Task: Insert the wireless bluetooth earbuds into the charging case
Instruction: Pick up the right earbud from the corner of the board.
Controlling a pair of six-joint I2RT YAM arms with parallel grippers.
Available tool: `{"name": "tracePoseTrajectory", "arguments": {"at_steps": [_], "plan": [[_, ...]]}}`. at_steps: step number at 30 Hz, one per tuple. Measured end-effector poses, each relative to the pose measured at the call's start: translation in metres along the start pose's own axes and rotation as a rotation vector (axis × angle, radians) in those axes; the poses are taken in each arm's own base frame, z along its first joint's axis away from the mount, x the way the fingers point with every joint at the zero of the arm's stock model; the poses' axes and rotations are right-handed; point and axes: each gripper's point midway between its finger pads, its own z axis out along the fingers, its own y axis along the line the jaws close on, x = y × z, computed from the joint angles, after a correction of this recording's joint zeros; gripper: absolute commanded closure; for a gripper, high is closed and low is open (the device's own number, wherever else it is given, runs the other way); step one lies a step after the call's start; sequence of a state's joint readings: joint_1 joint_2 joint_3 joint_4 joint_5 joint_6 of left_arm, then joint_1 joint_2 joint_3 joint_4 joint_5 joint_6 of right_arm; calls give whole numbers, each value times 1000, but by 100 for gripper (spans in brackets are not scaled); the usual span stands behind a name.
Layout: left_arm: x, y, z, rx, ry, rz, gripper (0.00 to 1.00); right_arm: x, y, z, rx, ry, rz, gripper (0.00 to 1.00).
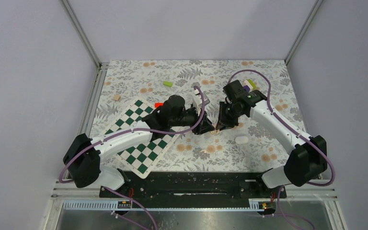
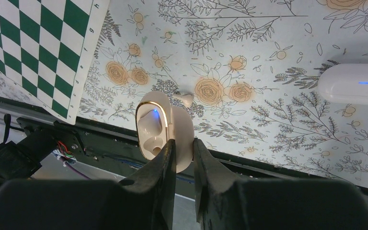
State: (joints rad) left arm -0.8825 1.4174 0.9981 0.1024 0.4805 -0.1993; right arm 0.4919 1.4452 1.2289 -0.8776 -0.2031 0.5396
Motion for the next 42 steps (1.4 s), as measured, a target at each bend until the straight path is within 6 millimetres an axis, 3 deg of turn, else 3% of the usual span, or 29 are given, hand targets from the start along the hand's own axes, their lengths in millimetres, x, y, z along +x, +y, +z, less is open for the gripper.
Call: {"name": "tracePoseTrajectory", "arguments": {"at_steps": [7,9,15,17,19,20,23,25,33,38,42], "plan": [[13,12,-7,-95,48,-77,59,0,-5,-5,16,-32,-8,100],[18,14,-13,-129,71,-99,55,0,-12,-8,44,-56,-13,100],[37,25,-23,-217,140,-196,54,12,-43,-8,139,-103,-13,100],[52,33,-17,-228,179,-269,36,21,-53,-5,161,-102,-9,100],[74,50,-11,-262,212,-355,4,32,-63,-3,177,-96,-1,100],[87,56,-12,-283,227,-380,1,36,-67,-2,183,-94,4,100],[130,62,-24,-350,315,-431,1,53,-80,2,196,-93,22,100],[142,58,-23,-359,372,-406,1,60,-85,2,195,-96,33,100],[147,36,7,-348,550,-120,5,63,-87,0,175,-135,60,100],[160,30,6,-336,652,29,22,64,-87,-2,169,-145,59,100],[173,31,5,-333,726,130,25,64,-88,1,179,-132,60,100]]}}
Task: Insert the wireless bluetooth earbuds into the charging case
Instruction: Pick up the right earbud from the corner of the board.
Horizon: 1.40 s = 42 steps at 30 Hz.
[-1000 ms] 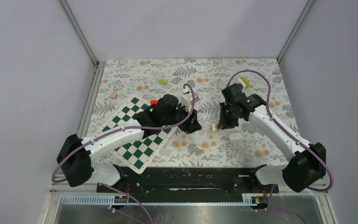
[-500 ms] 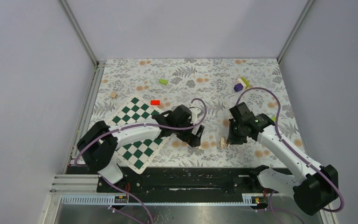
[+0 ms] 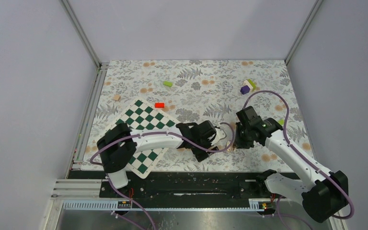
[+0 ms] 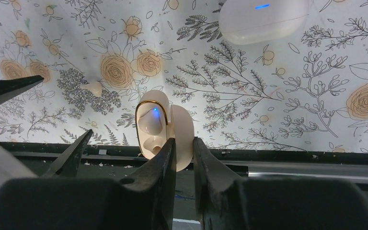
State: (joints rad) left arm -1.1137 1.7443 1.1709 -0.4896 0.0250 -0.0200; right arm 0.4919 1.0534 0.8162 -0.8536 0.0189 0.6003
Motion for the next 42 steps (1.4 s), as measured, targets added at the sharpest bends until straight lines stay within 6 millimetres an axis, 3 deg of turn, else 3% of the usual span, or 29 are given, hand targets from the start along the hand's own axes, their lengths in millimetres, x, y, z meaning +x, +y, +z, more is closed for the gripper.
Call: {"name": "tracePoseTrajectory", "arguments": {"at_steps": [9,23,35,42], "plan": [[14,-3,19,-61,74,109,32,-5,4,-1,-1,-1,0,100],[-13,1,32,-89,42,124,44,-6,1,-1,14,-6,1,100],[-13,1,35,-85,60,133,48,-5,-1,-1,25,-7,8,100],[-12,1,40,-80,73,141,56,-2,-4,-1,36,5,10,100]]}}
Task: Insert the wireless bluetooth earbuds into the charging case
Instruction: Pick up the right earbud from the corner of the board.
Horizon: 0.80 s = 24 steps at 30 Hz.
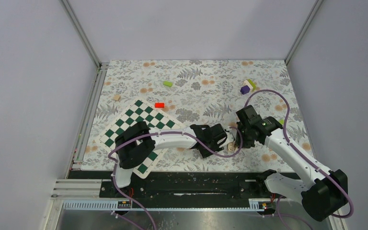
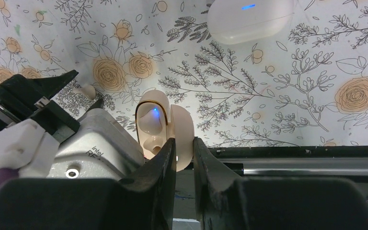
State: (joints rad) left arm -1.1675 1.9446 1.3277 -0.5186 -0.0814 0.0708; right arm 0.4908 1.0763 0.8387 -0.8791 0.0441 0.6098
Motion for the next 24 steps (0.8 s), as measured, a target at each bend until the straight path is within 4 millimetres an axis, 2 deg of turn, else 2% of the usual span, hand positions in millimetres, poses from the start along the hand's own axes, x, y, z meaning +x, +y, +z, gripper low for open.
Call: {"name": "tracePoseTrajectory", "arguments": {"at_steps": [6,13,17,24], "plan": [[3,-1,1,3,13,0,58,1,-1,0,5,7,-1,100],[4,-2,2,8,17,-6,81,2,-1,0,6,9,-1,100],[4,-3,2,15,18,-11,88,2,-1,0,6,9,0,100],[6,-4,0,62,14,-53,95,0,0,-1,1,4,-1,100]]}}
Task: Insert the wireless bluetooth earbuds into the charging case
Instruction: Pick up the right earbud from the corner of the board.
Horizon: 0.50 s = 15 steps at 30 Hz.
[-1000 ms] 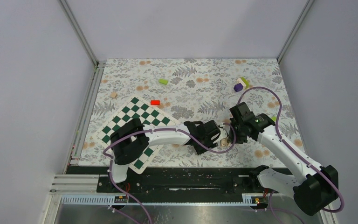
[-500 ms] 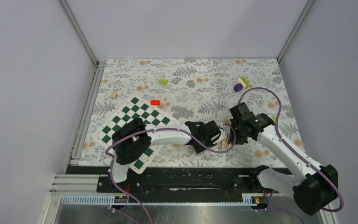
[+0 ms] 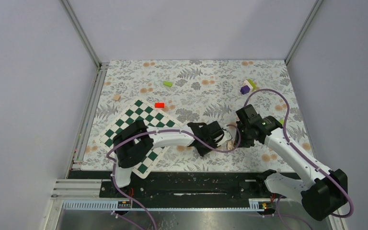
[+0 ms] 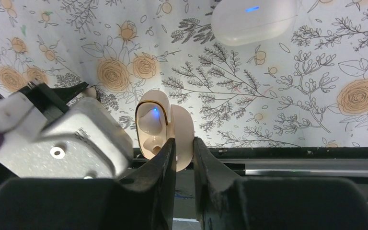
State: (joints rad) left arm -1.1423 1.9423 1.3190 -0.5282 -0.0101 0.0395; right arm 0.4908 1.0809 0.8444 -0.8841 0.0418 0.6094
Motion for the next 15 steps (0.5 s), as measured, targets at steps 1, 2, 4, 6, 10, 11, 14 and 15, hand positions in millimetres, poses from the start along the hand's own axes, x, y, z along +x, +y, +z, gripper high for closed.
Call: {"name": "tracePoseTrajectory", "arguments": {"at_steps": [1,2,4,6,10,11,14,15], "plan": [[2,1,-1,12,2,-14,97,-1,1,0,-2,-2,0,100],[5,2,-3,24,3,-29,98,-2,2,-1,-6,-6,-1,100],[11,6,-10,54,8,-75,100,-4,4,-2,-14,-10,-1,100],[13,12,-20,78,-6,-127,100,-6,6,-3,-18,-11,-1,100],[2,28,-55,115,-104,-213,100,-8,14,0,-45,1,0,100],[-4,32,-67,124,-141,-231,100,-8,16,1,-53,5,0,100],[-23,42,-102,152,-262,-265,100,-10,24,2,-80,12,2,100],[-30,45,-114,158,-305,-274,100,-10,26,2,-89,15,2,100]]}}
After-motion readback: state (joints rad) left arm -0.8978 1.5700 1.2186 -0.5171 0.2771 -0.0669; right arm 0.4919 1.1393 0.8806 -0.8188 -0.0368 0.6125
